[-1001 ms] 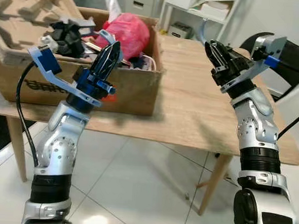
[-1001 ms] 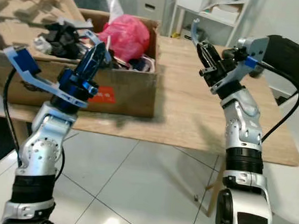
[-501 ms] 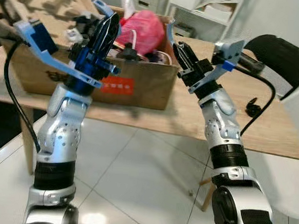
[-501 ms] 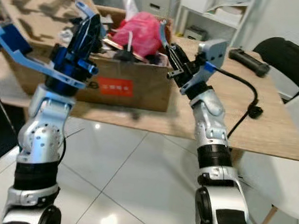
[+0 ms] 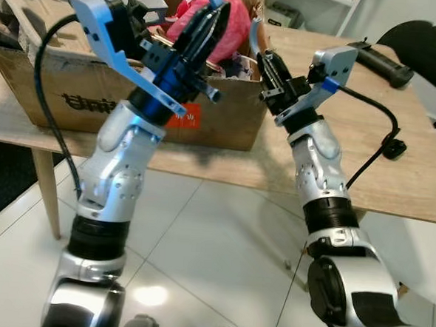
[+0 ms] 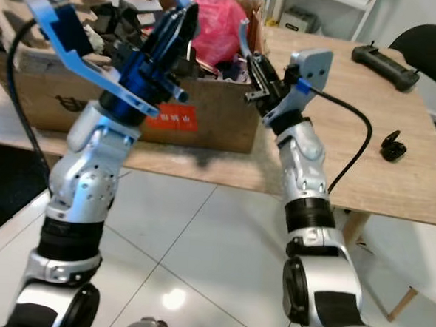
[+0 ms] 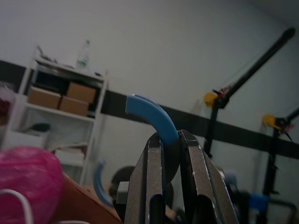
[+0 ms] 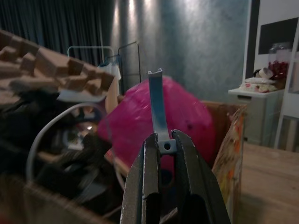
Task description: Picking trash to rubbish bin
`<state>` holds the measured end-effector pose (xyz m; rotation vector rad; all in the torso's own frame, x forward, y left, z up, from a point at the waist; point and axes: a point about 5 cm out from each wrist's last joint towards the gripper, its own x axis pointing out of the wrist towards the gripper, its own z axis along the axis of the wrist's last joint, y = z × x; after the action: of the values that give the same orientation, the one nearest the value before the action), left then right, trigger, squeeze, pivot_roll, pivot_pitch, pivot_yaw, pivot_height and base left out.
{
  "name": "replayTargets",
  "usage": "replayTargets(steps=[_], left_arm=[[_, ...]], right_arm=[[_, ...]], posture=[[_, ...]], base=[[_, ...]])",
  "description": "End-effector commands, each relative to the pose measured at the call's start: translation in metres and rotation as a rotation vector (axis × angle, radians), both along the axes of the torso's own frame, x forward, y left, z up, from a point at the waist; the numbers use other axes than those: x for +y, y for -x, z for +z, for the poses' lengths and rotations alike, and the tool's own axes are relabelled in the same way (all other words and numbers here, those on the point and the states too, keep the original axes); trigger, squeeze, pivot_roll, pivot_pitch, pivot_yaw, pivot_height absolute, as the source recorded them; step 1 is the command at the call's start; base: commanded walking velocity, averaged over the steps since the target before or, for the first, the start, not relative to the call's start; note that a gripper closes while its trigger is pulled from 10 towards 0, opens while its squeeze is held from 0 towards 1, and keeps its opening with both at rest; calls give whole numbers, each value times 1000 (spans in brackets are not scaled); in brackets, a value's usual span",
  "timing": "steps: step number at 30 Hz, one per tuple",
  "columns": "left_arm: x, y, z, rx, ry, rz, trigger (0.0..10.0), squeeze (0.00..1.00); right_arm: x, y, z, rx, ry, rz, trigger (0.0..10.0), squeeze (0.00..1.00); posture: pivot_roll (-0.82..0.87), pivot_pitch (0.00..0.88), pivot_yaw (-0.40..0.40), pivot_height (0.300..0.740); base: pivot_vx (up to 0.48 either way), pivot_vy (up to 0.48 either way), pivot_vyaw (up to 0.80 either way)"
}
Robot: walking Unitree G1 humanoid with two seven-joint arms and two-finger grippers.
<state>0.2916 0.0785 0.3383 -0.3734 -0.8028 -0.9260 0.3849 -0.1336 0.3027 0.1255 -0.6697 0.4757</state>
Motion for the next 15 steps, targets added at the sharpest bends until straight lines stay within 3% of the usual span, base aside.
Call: replayTargets(steps=[1,10,15], left_arm=[[-5,4,4,-20,-2,-17,10000,0],[2,2,4,-13,15,42,10000,0],[10,0,10,-36,32,93,10000,0]], right_arm=[[-9,-1,0,-2,-26,-17,10000,0],[-7,-11,5,36,-32,19,10000,0],[-1,-11,16,2,-23,76,10000,12]], posture=[[61,257,-4,740],[60,287,-4,740],[61,291,-5,740]], base=[[0,0,0],[0,0,0],[0,0,0]])
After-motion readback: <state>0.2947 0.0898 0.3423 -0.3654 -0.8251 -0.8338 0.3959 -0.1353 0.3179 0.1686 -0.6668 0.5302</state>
